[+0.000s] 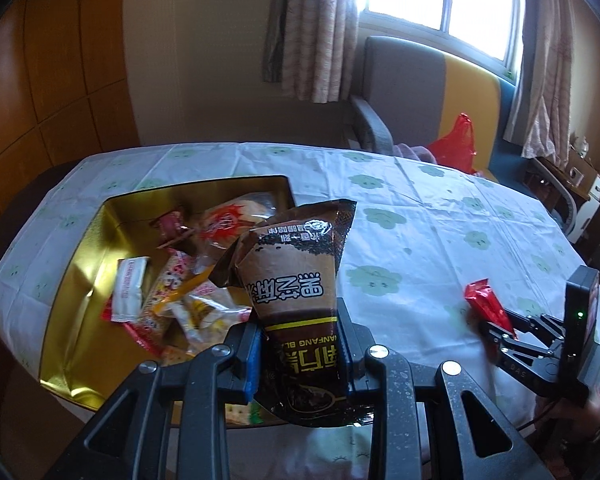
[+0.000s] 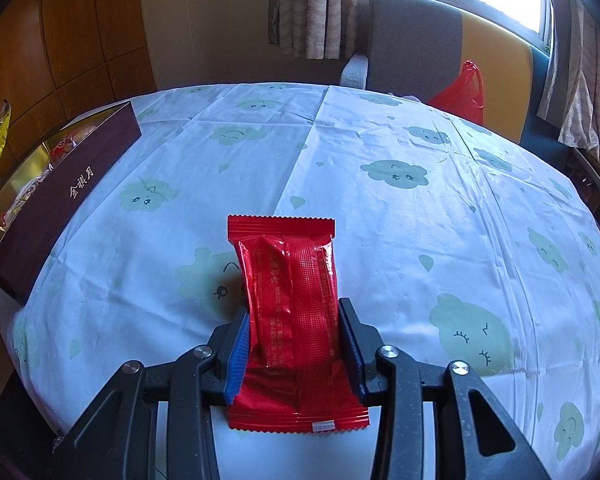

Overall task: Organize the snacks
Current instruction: 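Carry the brown-gold snack into the gold tin and open the left tool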

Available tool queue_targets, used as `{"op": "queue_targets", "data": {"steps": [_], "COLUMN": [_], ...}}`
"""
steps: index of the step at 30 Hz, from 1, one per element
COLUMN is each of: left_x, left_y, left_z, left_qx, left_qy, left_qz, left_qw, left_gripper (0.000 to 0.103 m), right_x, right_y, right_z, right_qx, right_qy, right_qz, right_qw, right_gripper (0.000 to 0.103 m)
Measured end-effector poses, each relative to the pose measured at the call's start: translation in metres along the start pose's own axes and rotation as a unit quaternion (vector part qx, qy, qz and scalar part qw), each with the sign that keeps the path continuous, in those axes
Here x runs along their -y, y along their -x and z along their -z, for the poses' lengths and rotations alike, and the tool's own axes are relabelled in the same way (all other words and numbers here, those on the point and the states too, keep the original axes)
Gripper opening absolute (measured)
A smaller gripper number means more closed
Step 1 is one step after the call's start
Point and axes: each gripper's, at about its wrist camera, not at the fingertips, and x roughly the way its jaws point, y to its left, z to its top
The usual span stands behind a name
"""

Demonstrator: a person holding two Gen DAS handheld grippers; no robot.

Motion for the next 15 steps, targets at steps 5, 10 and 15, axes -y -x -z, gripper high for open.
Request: {"op": "queue_targets", "data": {"steps": [5,10,15], "left_x": [-0.02,-0.041,-0.064], "left_y": [0.001,-0.003,-0.005], "left_z": [0.001,0.007,0.012], "left_qx": [0.002,-0.005,-0.012], "left_qy": [0.017,0.035,0.053], "left_qz": [-0.02,-0.042,-0.063], "left_qw": [0.9996,0.9985,0.9965], "left_gripper": [0.031,0.031,0.031], "right_x": [-0.001,-0.001,-0.001], "right_y": [0.001,0.001,0.001], "right_z": [0.0,0.0,0.0], "right_qx": [0.001,0.001,0.001], "right_qy": [0.001,0.001,0.002], "right_qz": [0.002,0.002,0.002], "right_qw": [1.0,1.0,1.0], "right_gripper": [0.041,0.041,0.041]}}
